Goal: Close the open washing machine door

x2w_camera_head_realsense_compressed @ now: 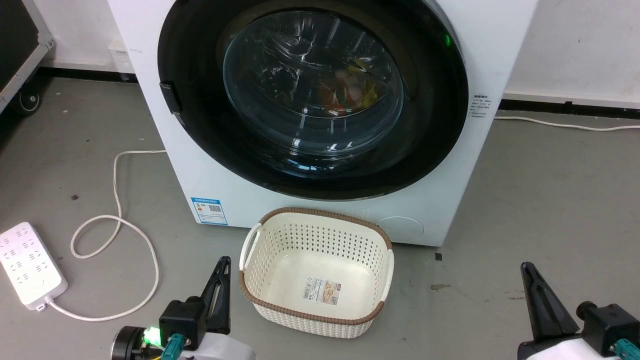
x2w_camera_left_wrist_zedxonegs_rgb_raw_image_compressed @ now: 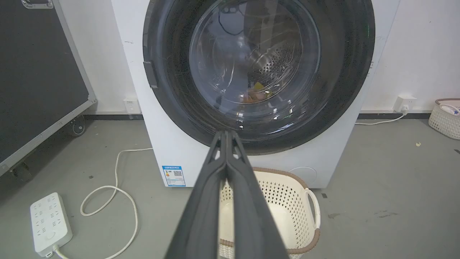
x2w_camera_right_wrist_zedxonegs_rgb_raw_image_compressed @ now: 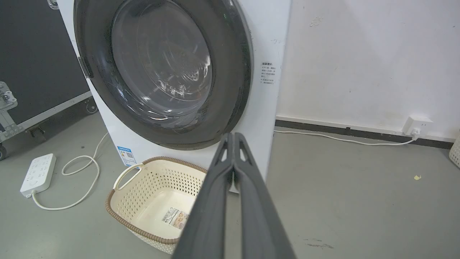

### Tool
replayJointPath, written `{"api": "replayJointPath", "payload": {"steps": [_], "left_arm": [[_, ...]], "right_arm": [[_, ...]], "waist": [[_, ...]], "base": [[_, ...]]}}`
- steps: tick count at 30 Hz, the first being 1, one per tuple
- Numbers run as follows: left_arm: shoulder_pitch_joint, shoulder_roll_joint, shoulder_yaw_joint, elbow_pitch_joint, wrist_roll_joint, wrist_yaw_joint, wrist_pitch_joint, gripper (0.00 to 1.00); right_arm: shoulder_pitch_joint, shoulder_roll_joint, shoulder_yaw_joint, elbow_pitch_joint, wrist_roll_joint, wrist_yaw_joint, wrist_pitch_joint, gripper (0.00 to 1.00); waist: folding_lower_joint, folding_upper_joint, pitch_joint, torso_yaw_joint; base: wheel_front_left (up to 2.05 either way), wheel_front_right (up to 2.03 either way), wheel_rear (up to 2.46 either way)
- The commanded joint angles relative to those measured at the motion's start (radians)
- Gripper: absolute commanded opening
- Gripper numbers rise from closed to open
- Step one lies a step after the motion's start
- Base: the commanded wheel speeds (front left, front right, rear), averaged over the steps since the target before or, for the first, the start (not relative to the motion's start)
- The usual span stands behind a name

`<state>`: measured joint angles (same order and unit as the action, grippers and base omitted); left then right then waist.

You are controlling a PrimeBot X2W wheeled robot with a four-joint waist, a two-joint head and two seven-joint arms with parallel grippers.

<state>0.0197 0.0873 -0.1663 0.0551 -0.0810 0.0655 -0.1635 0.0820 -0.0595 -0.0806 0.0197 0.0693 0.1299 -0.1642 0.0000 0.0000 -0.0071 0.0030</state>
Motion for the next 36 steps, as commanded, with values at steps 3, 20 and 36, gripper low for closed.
{"api": "replayJointPath", "payload": {"steps": [3,20,36], "left_arm": [[-0.008,-0.002,0.013,-0.007,0.010,-0.011,0.009,0.00],[-0.010,-0.010,0.047,-0.018,0.026,-0.023,0.043,0.00],[-0.013,-0.018,0.080,-0.028,0.041,-0.035,0.076,0.00]], "right_arm": [[-0.020,0.004,0.006,-0.007,-0.010,0.000,0.009,0.00],[-0.034,0.005,0.023,-0.010,-0.023,0.000,0.044,0.00],[-0.047,0.006,0.039,-0.012,-0.036,0.001,0.077,0.00]], "waist": [[0.0000,0.0000,0.000,0.000],[0.0000,0.0000,0.002,-0.001],[0.0000,0.0000,0.003,-0.001]], "base": [[0.00,0.00,0.00],[0.00,0.00,0.00],[0.00,0.00,0.00]]}}
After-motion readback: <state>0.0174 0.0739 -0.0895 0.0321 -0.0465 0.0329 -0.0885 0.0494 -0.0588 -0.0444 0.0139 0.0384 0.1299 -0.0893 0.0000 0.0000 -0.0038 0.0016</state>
